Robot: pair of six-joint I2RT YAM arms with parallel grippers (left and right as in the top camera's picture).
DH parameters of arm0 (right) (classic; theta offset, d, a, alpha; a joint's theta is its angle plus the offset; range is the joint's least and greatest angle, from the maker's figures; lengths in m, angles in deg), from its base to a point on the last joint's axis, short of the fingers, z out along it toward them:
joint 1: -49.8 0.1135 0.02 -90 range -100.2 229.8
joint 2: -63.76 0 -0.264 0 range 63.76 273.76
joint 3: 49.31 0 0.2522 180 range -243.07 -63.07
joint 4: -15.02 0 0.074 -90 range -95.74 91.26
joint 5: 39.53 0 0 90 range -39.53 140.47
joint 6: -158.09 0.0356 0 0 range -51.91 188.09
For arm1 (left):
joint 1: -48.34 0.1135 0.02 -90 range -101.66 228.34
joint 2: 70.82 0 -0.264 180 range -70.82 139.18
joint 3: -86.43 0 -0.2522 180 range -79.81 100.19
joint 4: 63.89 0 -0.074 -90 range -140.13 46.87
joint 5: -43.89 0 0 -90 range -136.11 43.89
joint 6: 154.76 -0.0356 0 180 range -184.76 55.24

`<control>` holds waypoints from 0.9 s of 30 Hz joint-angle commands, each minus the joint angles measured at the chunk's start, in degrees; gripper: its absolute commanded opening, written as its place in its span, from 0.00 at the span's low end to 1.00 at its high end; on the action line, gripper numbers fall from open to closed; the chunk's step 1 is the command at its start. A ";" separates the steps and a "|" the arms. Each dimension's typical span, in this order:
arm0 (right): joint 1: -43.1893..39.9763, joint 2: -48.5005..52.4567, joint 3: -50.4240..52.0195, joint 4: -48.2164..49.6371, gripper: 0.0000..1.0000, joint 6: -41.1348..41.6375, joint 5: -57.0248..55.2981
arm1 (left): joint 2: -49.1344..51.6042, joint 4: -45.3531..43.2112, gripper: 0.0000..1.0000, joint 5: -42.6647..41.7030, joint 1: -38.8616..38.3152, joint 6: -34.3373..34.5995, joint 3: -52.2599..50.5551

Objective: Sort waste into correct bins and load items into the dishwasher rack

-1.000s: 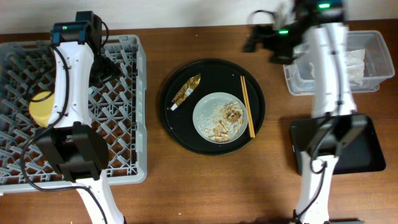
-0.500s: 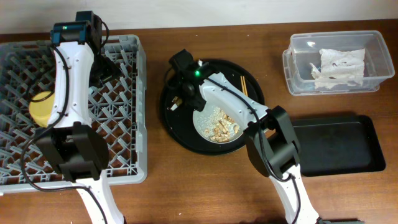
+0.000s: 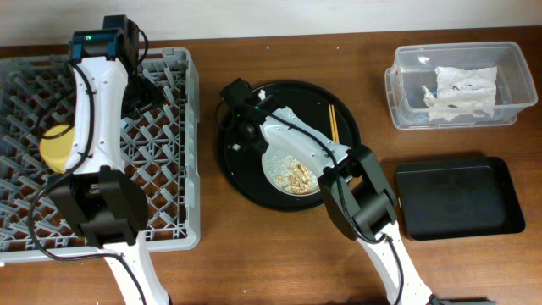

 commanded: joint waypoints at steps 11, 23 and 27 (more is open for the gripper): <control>-25.66 -7.08 -33.68 -29.57 0.04 -24.09 1.07 | -0.02 0.04 0.99 0.24 0.20 0.57 0.46; -59.10 -3.63 -31.45 -36.09 0.58 -29.03 3.04 | -0.02 0.04 0.99 0.24 0.17 0.57 0.46; -58.10 -1.64 -30.34 -36.98 0.98 -34.23 3.23 | -0.02 0.04 0.99 0.26 0.20 0.57 0.46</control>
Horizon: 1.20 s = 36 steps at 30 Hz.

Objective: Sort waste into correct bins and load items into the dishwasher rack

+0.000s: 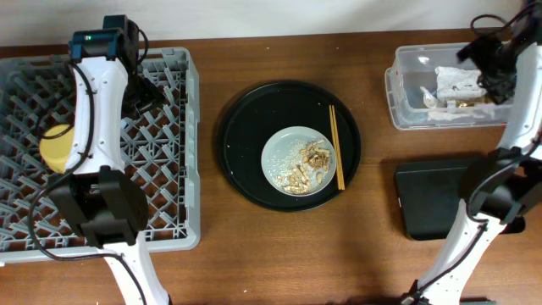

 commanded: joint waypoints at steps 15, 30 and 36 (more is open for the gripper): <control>25.92 -24.65 15.82 -15.08 0.98 -18.14 1.99 | -0.02 0.02 0.99 0.24 -0.57 0.57 0.46; 40.92 -16.57 47.71 26.82 0.34 -10.54 -19.39 | -0.02 0.02 0.99 0.26 -0.57 0.57 0.46; 36.41 -11.80 47.74 23.61 0.19 -16.11 -14.88 | -0.02 0.04 0.99 0.26 -0.57 0.57 0.46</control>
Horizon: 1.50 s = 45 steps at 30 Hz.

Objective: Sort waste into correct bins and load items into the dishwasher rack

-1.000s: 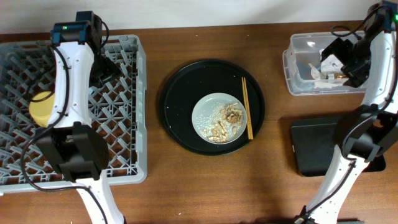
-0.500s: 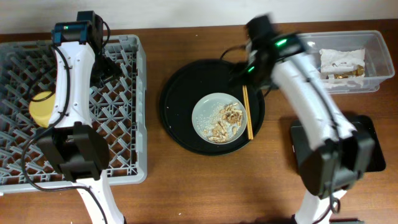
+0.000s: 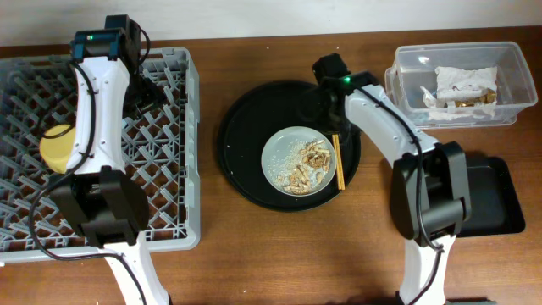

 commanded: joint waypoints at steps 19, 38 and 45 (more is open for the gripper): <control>-2.67 1.09 7.06 1.29 0.04 -10.36 13.57 | -0.02 0.04 0.99 0.26 -0.20 0.57 0.46; 14.36 1.64 -26.45 -0.79 0.04 15.45 32.89 | -0.02 0.04 0.99 0.26 -0.17 0.57 0.46; 25.20 9.55 -26.45 15.69 0.04 30.77 31.58 | -0.02 0.04 0.99 0.26 -0.20 0.57 0.46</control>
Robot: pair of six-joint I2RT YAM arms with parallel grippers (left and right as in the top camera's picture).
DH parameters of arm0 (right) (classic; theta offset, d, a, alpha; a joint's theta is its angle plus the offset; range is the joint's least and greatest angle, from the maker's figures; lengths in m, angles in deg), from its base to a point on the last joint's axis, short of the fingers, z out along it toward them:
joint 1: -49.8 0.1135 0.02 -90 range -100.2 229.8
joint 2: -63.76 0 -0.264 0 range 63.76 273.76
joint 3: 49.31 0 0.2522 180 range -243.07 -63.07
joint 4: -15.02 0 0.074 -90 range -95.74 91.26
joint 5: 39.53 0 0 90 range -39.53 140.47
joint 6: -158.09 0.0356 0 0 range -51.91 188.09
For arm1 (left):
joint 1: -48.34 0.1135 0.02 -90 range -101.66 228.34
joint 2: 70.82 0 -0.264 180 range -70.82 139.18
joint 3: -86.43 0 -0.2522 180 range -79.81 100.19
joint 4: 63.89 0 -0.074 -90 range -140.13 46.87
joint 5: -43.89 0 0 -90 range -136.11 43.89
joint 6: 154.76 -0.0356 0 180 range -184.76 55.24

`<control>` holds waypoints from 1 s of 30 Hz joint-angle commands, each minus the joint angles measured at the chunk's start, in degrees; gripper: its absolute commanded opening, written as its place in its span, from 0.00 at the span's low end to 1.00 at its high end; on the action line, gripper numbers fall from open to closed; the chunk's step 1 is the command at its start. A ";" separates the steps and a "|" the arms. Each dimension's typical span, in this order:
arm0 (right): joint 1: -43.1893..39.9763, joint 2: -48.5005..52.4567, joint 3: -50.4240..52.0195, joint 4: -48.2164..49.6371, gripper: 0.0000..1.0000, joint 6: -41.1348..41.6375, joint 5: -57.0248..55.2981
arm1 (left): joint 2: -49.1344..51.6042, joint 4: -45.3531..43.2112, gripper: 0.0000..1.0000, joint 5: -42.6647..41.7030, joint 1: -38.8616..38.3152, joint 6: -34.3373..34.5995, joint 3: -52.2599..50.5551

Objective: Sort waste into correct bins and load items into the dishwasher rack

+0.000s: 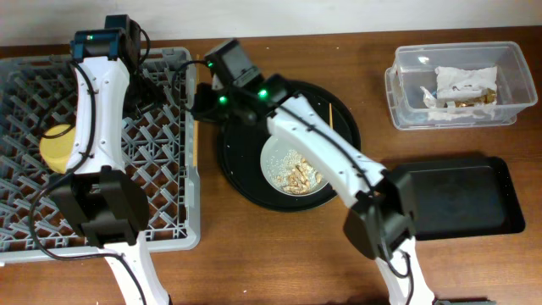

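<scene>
My right gripper [200, 103] reaches across to the right edge of the grey dishwasher rack [169, 212], shut on a wooden chopstick [195, 142] that hangs along the rack's rim. Another chopstick [328, 113] lies partly hidden by the arm on the round black tray [237, 169]. A pale plate [284, 163] with food scraps sits on that tray. A yellow cup [54, 146] lies in the rack at the left. My left gripper [142, 88] hovers over the rack's far part; its fingers are too dark to read.
A clear plastic bin [398, 89] with crumpled white paper [461, 83] and brown bits stands at the far right. A black rectangular tray [457, 196] lies in front of it. My right arm spans the round tray diagonally.
My right gripper was over the round tray's upper right by the chopsticks. It is now at the rack's right edge with one chopstick in it. The left arm has not moved.
My right gripper was first low over the left of the round tray. Then it was over the clear bin, where brown bits lay beside the paper. After that it stood by the chopsticks, and now it holds one at the rack.
</scene>
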 commanded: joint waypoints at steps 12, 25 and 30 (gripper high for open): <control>5.40 9.55 -0.81 7.80 0.35 6.36 0.79 | -0.02 0.00 0.99 0.26 -0.20 0.55 0.46; -11.74 -2.73 -0.94 -10.60 0.59 -6.82 0.33 | -0.02 0.00 0.99 0.24 -0.20 0.55 0.46; -27.36 -3.91 -0.50 -33.99 0.61 -20.28 -1.84 | -0.02 0.02 0.99 0.24 -0.20 0.55 0.46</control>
